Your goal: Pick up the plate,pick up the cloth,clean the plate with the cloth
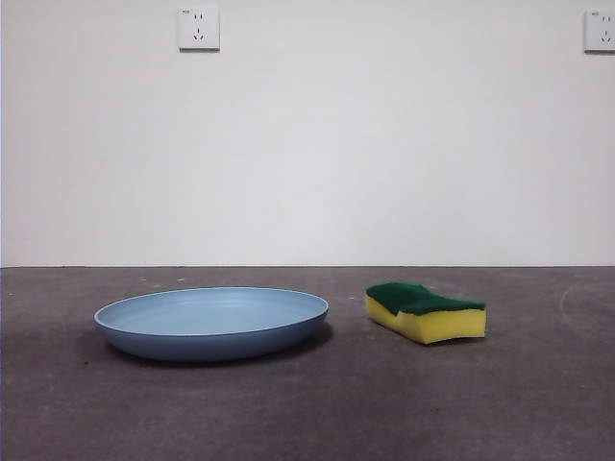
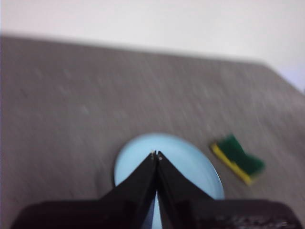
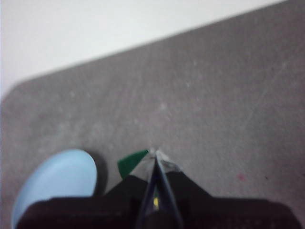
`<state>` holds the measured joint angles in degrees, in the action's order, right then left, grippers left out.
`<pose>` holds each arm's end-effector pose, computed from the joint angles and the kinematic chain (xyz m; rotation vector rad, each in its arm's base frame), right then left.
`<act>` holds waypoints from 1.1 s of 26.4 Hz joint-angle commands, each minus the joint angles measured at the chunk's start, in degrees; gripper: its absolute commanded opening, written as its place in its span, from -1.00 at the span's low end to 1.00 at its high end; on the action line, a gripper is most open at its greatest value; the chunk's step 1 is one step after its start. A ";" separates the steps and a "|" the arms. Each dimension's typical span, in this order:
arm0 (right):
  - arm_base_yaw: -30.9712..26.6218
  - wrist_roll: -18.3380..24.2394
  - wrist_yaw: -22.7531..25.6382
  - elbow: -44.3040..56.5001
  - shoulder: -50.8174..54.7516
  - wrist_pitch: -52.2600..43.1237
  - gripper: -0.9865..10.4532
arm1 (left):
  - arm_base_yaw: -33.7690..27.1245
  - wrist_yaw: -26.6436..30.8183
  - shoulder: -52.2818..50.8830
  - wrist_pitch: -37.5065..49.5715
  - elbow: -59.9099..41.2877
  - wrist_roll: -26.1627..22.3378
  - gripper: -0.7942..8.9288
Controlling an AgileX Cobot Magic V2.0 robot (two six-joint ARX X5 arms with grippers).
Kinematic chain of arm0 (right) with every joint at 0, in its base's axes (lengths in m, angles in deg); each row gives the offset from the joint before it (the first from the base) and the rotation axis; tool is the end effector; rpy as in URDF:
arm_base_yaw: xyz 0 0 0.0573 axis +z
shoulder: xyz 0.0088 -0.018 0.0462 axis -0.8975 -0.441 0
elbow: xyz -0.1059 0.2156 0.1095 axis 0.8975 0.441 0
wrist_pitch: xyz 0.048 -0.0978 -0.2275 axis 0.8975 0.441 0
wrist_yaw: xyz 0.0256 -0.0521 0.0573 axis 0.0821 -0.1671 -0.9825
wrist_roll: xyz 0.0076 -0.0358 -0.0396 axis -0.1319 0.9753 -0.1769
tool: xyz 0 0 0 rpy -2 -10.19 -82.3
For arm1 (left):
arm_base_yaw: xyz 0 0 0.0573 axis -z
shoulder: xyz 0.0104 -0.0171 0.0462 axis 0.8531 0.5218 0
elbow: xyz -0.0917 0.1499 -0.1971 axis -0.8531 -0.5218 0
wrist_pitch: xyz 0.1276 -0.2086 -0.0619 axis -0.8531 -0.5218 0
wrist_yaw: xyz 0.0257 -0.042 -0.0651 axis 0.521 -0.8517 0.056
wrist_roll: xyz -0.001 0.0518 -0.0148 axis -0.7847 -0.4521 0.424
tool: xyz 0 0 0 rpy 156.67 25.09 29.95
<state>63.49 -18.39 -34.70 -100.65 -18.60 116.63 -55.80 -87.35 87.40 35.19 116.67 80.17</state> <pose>0.1550 0.0073 0.3217 0.2836 0.4435 0.2307 0.1454 -0.0181 0.2998 -0.2362 0.4242 -0.4004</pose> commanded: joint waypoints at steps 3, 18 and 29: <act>0.15 9.07 -1.86 -9.14 -8.83 9.25 -0.82 | 0.00 -2.01 10.43 -8.98 7.96 -5.18 -0.84; 2.47 9.86 -2.93 -13.09 -15.50 13.51 0.01 | 1.18 1.40 23.76 -8.33 10.75 -6.16 -0.30; 5.46 8.37 -3.02 -13.09 -15.50 14.84 0.00 | 7.58 11.06 44.85 -3.72 16.35 -6.12 0.07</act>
<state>68.76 -9.34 -37.65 -113.63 -34.12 131.58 -48.35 -76.47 131.90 31.39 133.17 74.66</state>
